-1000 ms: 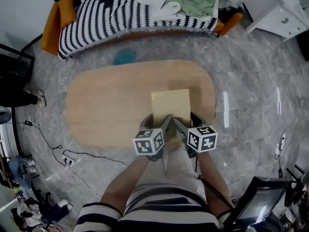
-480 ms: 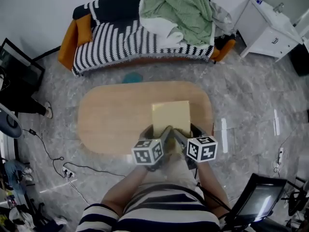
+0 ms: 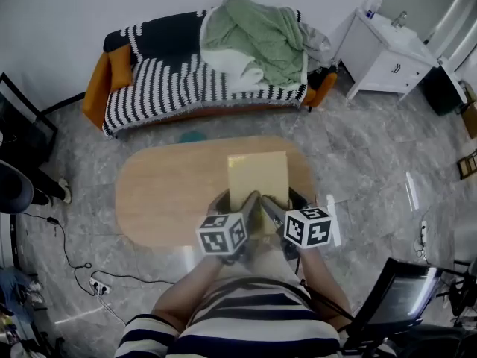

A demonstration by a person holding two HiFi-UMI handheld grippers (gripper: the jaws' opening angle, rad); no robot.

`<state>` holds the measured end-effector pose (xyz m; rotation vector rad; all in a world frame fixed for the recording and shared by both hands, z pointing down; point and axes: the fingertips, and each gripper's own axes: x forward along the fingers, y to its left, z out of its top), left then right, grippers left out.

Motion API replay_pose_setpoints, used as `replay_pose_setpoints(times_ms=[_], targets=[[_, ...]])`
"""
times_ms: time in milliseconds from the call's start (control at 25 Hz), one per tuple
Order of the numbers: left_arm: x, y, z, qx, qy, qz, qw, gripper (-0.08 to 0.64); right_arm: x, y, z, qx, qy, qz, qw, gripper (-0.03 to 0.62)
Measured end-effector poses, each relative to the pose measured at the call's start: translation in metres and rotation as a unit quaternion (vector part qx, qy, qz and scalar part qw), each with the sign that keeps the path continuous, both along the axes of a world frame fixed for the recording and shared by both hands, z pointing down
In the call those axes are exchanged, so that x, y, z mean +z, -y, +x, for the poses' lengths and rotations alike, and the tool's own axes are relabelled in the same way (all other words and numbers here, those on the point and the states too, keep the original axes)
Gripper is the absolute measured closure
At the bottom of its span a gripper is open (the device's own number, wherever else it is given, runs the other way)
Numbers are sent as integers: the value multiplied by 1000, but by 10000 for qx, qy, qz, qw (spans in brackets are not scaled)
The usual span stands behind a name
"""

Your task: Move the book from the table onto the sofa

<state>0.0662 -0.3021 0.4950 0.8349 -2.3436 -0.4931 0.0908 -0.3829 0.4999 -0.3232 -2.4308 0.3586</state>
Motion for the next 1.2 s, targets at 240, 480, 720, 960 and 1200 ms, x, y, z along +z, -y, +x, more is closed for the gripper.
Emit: replay_pose_setpoints(times_ms=[240,480,720,960,1200], targets=[[-25,13,8,166,254,173,9994,262,-27,12,9,157,249,169,9994,249],[-37,46,15,392,286,176,9987,264,-38,45,21,428,321,176,9984,250],[-31,111,43,696,191,127,9973,264,-33,107,54,790,337,101,9963,252],[-32,194,77,1087,175,33,9939,265,-33,188,94,1223,264,-21,9921,252],[-25,256,102,1379,144,32,9903,264,-26,247,124,1528,261,-12,9879,253]])
